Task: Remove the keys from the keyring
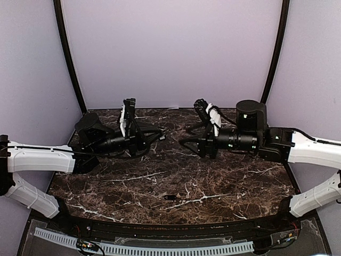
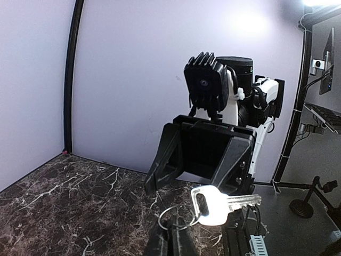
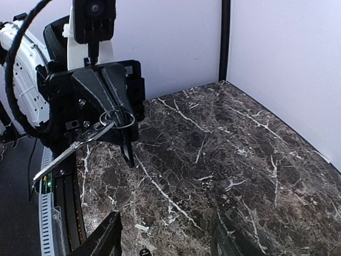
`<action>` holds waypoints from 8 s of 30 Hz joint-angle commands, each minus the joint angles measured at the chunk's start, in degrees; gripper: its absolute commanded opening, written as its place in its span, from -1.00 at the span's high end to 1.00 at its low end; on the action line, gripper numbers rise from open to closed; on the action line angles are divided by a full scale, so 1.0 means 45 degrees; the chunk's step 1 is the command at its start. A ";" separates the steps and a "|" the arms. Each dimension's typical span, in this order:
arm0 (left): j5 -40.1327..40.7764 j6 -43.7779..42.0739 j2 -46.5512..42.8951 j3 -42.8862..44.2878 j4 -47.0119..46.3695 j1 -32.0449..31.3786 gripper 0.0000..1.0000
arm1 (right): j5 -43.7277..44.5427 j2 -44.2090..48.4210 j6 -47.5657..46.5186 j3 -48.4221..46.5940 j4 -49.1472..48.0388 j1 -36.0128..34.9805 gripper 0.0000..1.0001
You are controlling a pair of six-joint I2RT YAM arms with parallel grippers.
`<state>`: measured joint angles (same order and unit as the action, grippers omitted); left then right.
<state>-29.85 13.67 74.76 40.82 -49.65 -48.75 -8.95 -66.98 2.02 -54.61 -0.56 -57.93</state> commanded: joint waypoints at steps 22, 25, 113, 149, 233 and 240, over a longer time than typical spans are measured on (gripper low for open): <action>-0.2082 -0.0136 -0.0120 0.0666 0.1599 0.0033 1.00 | -0.3840 -0.3115 -0.0790 -0.5487 0.3515 0.0058 -0.29; -0.1978 0.0081 -0.0129 0.0471 0.1148 0.0033 1.00 | -0.3429 -0.2714 -0.0327 -0.5060 0.2859 0.0364 -0.29; 0.3876 -0.0014 -0.0574 -0.0986 -0.3377 -0.0445 1.00 | -0.1912 -0.1703 0.2703 0.0465 -0.6797 -0.0508 -0.30; 0.3371 -0.8155 -0.1131 0.1896 0.2420 -0.1959 1.00 | -0.6527 -0.3543 0.5872 0.0433 -1.1813 0.0236 0.09; 0.4151 -0.9946 -0.0832 0.1340 -0.0552 -0.2269 1.00 | -0.8301 -0.5328 0.8906 -0.0553 -1.4586 0.0482 1.00; 0.3356 -0.9229 -0.0565 0.1330 -0.1232 -0.2330 1.00 | -0.8714 -0.5811 0.9892 -0.1007 -1.4968 0.0491 1.00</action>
<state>-11.51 -30.79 71.81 46.87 -51.59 -59.02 -46.35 -91.79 43.42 -57.10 -65.28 -55.72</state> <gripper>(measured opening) 0.029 0.008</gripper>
